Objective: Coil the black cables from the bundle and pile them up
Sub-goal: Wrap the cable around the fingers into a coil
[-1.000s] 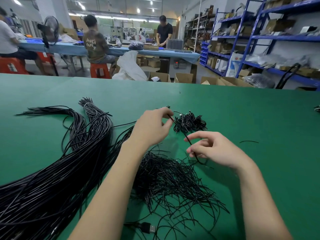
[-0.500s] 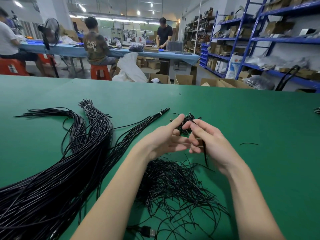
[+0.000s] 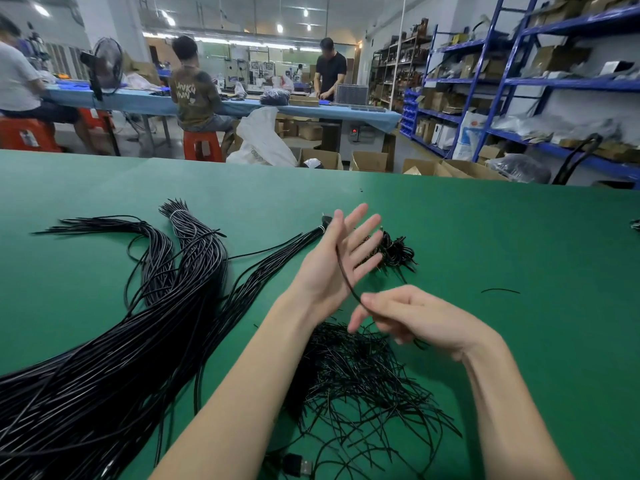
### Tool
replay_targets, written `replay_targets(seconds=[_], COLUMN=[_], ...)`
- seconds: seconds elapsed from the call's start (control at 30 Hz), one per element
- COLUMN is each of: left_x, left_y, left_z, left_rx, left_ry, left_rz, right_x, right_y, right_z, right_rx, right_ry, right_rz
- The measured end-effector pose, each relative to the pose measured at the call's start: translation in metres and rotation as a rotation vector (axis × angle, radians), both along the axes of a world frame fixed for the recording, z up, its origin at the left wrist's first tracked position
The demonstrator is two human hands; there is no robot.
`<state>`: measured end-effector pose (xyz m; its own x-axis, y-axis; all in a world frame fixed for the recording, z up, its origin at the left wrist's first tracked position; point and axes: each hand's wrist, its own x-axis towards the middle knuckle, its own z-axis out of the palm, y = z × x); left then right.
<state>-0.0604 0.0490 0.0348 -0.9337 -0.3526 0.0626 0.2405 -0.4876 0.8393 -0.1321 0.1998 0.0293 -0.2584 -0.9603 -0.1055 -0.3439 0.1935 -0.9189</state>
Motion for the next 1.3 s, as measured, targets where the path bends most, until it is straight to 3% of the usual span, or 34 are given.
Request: replay_targets(seconds=[0.43,0.63,0.77,0.87,1.0,1.13,1.3], left_x=[0.005,0.009,0.013,0.021,0.023,0.014,0.007], left_y=[-0.003,-0.008,-0.009,-0.014,-0.019,-0.011,-0.016], left_z=[-0.003,0.001,0.004,0.003,0.001,-0.002,-0.013], left_rx=[0.184,0.195,0.161,0.088,-0.141,-0.418,-0.527], left_ry=[0.210,0.316,0.338,0.278,0.048,-0.249,-0.278], left_rz=[-0.241,-0.274,-0.356,-0.514,-0.648,-0.530,-0.324], right_x=[-0.004,-0.008,-0.013,-0.017,-0.036,-0.038,-0.019], right_y=[0.001,0.001,-0.003,-0.011,-0.027,-0.054,-0.083], right_z=[-0.007,-0.014,-0.019,-0.010,0.035,0.091,0.118], right_rx=[-0.038,-0.013,0.064,0.122,0.325,0.540,0.559], right_ry=[0.088,0.030,0.170,0.259,0.567,0.722,0.936], right_rz=[-0.208,-0.202,-0.248,-0.220,-0.088,-0.056,-0.118])
